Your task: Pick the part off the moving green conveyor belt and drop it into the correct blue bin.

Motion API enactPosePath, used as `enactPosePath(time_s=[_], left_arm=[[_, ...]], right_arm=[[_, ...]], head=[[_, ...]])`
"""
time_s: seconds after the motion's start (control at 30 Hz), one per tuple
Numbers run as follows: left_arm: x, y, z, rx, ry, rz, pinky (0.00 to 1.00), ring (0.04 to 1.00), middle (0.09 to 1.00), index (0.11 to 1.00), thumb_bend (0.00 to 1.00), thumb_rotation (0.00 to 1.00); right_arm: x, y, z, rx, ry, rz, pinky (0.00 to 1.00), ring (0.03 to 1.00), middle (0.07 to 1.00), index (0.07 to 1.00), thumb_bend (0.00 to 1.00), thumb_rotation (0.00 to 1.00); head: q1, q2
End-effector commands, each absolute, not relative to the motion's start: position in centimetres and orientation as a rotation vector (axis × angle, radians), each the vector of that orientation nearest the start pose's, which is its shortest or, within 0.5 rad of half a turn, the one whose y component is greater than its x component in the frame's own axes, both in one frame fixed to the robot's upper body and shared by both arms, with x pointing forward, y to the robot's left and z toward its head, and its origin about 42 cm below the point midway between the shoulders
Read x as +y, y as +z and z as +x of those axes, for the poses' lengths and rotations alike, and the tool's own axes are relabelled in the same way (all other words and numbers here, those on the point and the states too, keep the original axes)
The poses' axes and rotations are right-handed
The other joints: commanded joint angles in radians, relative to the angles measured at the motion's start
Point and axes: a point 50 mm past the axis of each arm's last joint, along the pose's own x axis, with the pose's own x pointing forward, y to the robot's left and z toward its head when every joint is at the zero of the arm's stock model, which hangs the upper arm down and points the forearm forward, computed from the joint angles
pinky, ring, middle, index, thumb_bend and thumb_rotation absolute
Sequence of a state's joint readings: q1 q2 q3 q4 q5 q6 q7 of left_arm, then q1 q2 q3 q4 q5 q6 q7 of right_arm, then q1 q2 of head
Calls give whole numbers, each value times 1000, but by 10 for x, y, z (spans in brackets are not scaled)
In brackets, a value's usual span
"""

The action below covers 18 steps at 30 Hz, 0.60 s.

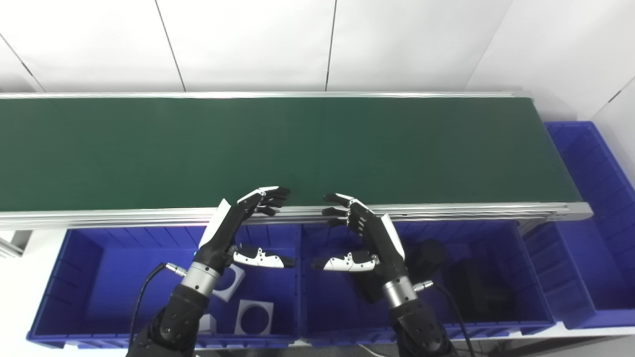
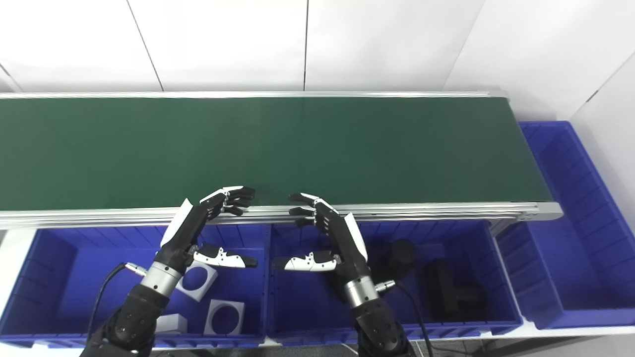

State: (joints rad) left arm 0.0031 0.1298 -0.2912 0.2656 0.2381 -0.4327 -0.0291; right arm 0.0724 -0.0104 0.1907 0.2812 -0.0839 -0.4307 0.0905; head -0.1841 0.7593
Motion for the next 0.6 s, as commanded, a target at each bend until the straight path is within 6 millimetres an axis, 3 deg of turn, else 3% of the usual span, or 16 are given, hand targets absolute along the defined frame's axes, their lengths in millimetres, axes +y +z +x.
enactPosePath(time_s=[0.0, 0.57], left_arm=[[174, 54, 262, -235, -405, 322, 646, 718, 764, 758, 907, 0], [173, 51, 263, -226, -411, 318, 640, 714, 754, 744, 907, 0]], right_arm=[[-157, 39, 244, -132, 296, -55, 639, 734, 832, 751, 836, 50], [-158, 40, 243, -128, 290, -60, 641, 731, 831, 750, 833, 39]], head=[[2, 1], [10, -2]])
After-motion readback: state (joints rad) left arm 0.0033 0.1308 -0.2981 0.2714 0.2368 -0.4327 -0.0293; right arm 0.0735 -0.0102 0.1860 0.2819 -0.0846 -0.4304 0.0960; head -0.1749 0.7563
